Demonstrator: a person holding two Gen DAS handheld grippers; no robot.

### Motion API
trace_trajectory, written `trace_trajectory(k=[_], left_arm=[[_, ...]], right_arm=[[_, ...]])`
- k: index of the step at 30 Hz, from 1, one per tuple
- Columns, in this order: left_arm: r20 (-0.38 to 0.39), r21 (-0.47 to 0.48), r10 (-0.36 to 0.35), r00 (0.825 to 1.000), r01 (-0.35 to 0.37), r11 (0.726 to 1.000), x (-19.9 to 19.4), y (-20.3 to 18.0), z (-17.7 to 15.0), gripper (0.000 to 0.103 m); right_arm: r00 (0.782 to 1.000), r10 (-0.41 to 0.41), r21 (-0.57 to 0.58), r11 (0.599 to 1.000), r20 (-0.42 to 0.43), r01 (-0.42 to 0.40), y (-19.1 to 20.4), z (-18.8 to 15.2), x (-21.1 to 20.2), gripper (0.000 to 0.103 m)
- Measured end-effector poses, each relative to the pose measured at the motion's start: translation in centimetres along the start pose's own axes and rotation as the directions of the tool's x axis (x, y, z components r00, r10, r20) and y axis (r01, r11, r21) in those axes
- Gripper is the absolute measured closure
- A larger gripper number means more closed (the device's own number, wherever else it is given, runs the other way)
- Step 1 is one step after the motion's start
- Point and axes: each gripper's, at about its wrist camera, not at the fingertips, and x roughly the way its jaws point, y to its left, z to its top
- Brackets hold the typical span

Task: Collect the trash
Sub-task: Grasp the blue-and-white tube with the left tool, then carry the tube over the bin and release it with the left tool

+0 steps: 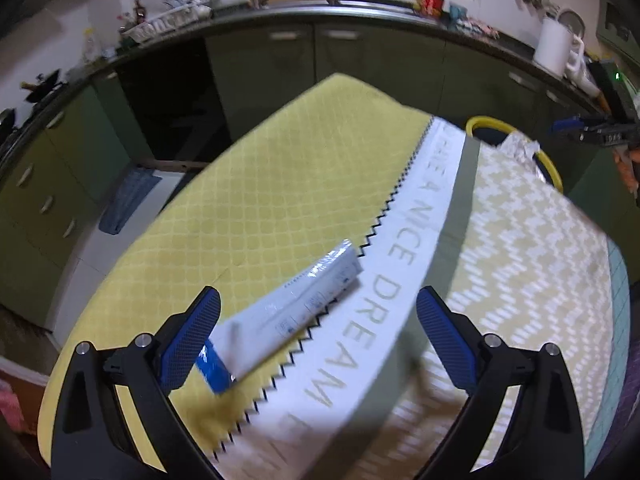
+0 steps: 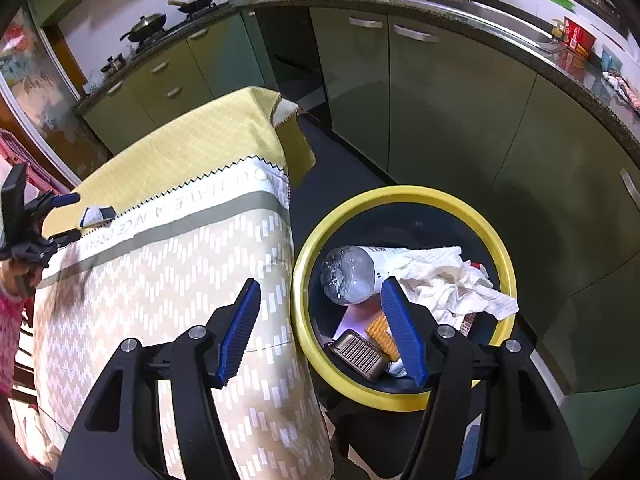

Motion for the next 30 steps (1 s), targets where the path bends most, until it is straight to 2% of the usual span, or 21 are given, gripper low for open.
trace_trajectory(k=[7, 15, 16, 20, 24, 30], left_arm=[[-0.069, 0.018, -0.055, 0.996, 0.057, 0.998, 2.6, 1.4, -0.6, 0.011], [-0.082, 0.001, -0.081, 0.993, 0.081, 0.997, 2.6, 1.7, -1.4, 0.039], [-0.082, -0.007, -0.082, 0.993, 0.082, 0.997, 2.4, 1.7, -1.4, 0.047], [-0.091, -0.044, -0.067, 0.994, 0.063, 0.997, 1.7, 1.3, -2.0, 0.063], [-0.099, -0.068, -0.032, 0.995, 0.025, 0.997, 1.2, 0.5, -2.6, 0.069], [-0.115, -0.155, 0.024, 0.993, -0.041, 0.987, 0.8, -0.2, -2.9, 0.077]], right_arm=[[1.000, -0.010, 0.005, 1.000, -0.029, 0.010, 0.1, 1.0, 1.6, 0.041], [0.998, -0.004, -0.013, 1.000, -0.058, 0.003, 1.2, 1.4, 2.9, 0.041], [0.998, -0.002, -0.015, 1.000, -0.057, 0.002, 1.3, 1.4, 2.9, 0.041], [0.998, 0.010, -0.022, 1.000, -0.054, -0.011, 1.7, 1.3, 2.9, 0.041], [0.999, 0.024, -0.028, 0.999, -0.043, -0.025, 1.7, 1.0, 2.2, 0.041], [0.999, 0.047, -0.031, 0.998, -0.020, -0.048, 1.3, 0.1, 0.7, 0.041]])
